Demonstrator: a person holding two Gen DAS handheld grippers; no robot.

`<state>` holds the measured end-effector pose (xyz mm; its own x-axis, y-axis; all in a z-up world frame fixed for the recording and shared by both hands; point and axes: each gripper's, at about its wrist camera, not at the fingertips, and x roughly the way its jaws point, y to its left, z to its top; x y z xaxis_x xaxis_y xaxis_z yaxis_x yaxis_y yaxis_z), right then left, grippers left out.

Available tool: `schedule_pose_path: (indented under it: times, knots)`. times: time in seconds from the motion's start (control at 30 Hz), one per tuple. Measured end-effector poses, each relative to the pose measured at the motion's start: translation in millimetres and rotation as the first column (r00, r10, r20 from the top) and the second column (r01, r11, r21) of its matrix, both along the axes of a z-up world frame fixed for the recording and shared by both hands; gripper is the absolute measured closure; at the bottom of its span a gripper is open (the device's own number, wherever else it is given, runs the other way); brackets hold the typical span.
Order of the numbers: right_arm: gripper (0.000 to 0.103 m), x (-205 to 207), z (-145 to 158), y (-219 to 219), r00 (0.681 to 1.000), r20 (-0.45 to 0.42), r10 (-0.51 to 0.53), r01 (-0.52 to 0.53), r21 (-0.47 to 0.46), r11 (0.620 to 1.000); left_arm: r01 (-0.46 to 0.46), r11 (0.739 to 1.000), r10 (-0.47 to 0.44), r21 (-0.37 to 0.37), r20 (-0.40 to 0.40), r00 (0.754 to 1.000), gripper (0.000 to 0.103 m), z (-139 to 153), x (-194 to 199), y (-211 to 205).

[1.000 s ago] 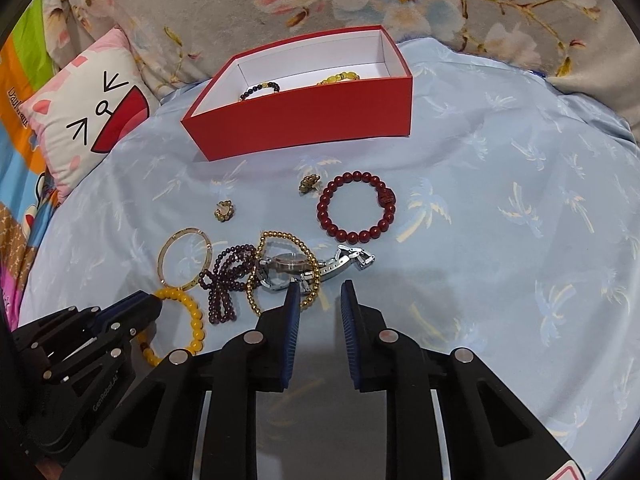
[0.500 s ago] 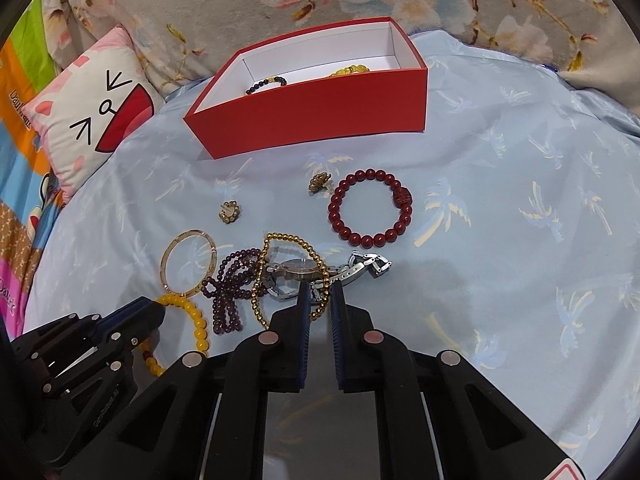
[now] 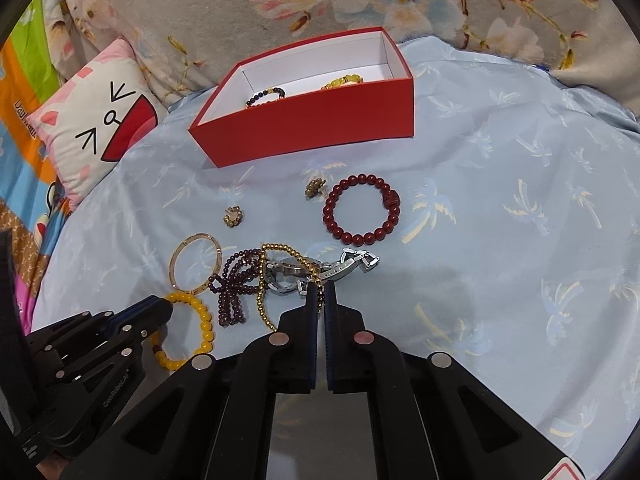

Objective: Organize jewelry
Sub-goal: 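Grasp the gold bead chain with the right tool while the left tool holds the orange bracelet, then carry the orange bracelet and gold chain into the red box and release both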

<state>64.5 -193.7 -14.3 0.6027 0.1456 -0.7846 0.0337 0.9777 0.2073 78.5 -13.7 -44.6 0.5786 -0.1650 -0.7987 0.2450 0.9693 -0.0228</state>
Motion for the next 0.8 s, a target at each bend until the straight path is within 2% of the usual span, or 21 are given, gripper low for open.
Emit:
schedule_pose_path:
  times: [0.4, 0.8]
  knots:
    - [0.1, -19.3, 31.9, -6.7, 0.998, 0.054, -0.014, 0.014, 0.006, 1.0, 0.022, 0.999, -0.022, -0.026, 0.008, 1.0, 0.096, 11.4, -5.1, -6.0]
    - [0.1, -24.4, 60.9, -8.9, 0.993, 0.115, -0.012, 0.012, 0.003, 1.0, 0.051, 0.997, -0.047, -0.058, 0.071, 0.996, 0.096, 48.3, -11.4, -12.0]
